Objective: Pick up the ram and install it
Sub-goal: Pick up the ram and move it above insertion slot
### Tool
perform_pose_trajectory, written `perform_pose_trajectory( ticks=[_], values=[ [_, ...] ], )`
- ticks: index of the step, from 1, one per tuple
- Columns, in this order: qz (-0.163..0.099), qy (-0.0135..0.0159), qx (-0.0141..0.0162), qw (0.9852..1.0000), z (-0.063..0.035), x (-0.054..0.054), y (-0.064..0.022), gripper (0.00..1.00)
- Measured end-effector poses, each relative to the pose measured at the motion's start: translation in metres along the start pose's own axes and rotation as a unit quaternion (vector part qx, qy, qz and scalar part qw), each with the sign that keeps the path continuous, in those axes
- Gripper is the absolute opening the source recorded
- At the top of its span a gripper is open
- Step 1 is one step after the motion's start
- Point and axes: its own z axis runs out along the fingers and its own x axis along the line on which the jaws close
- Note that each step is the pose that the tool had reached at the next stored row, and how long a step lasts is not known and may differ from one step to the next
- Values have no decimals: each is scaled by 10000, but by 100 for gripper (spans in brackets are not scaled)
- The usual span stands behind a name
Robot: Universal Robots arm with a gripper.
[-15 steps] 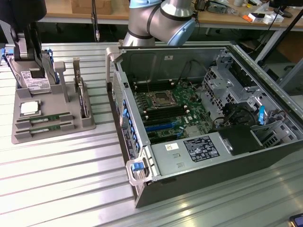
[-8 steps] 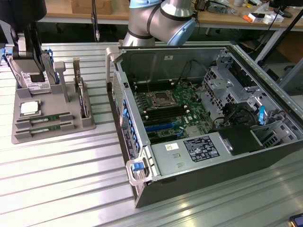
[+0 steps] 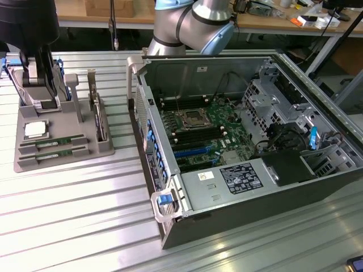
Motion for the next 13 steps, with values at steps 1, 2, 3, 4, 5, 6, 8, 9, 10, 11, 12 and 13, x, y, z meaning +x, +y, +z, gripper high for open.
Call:
perform_pose_trajectory(
  ticks=[1,2,3,4,5,6,8,9,10,11,12,13],
  values=[
    [0,0,0,10000,38,1,0,36],
    [1,0,0,10000,72,1,8,36],
    [0,0,0,10000,123,3,15,36],
    [0,0,1,10000,156,4,19,36],
    [0,0,0,10000,194,4,23,36],
    [0,0,0,10000,218,5,25,36],
    [0,0,0,10000,279,6,31,36],
    [0,0,0,10000,328,8,38,36],
    [0,0,1,10000,396,9,47,36],
    [0,-1,0,10000,439,10,57,36],
    [0,-1,0,10000,474,11,64,36],
    [0,-1,0,10000,509,12,68,36]
  ],
)
